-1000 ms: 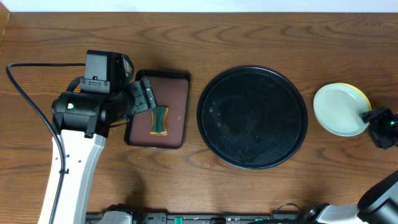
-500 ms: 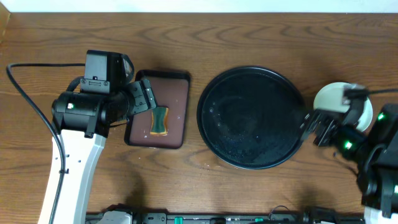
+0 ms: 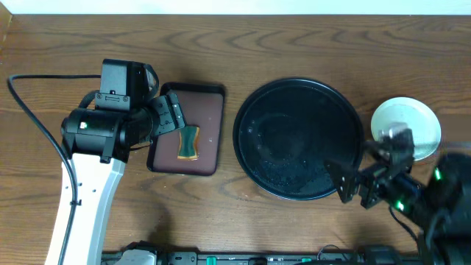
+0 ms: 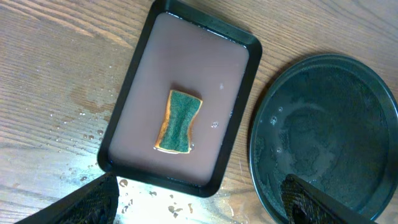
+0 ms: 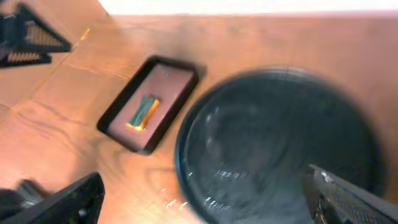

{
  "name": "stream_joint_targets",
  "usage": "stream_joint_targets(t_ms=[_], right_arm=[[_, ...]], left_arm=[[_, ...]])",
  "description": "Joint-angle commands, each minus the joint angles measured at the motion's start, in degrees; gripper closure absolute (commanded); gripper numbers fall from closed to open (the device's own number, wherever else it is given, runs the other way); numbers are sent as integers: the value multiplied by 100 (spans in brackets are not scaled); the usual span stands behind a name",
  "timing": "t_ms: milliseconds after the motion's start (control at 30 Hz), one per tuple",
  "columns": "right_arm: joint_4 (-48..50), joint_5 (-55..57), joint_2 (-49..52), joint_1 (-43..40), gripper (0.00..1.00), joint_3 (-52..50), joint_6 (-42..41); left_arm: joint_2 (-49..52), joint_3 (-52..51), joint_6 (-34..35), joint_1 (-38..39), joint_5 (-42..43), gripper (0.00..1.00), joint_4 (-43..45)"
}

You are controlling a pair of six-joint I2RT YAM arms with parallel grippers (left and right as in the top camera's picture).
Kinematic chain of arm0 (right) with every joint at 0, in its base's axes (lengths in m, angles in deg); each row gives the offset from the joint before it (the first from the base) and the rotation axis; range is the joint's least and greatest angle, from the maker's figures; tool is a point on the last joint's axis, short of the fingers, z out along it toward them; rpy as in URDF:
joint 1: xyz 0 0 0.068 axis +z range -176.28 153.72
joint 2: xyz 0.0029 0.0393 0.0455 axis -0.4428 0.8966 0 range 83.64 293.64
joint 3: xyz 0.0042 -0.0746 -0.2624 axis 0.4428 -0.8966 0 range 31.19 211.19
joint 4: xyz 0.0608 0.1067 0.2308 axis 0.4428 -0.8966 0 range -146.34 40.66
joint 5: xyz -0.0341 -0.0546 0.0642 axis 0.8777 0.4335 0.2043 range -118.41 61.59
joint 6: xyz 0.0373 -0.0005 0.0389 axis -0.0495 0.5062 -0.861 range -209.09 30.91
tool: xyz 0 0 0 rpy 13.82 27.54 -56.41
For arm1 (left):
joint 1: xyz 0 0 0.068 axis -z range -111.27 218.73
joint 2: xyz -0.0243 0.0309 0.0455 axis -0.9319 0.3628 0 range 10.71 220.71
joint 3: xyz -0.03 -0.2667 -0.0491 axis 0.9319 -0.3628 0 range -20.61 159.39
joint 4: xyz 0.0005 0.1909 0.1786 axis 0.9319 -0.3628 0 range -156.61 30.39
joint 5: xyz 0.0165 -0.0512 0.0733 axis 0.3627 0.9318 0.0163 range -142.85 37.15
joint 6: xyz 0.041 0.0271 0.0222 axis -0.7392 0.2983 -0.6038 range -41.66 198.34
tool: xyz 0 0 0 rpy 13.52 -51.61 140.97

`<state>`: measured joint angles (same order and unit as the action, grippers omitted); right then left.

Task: Clean dirty plates on tray and stack at the side

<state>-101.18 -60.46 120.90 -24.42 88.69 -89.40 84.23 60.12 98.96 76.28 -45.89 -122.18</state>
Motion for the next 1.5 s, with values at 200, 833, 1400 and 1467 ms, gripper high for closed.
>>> stream_joint_targets(t_ms=[200,833,1400,1467], right_arm=[[1246,1248,-2865,188,1,-2949,682],[4948,1401,-3698,188,1,-5720,660],[4911,1401,-3694,188,1,-5718,660],[4911,1401,-3694,188,1,-5718,660]], left_arm=[[-15,83,-68,-26,-11,16,2],[-15,83,-68,-26,-11,16,2],[-15,83,-68,-26,-11,16,0],[-15,83,-68,-24,-11,16,2]])
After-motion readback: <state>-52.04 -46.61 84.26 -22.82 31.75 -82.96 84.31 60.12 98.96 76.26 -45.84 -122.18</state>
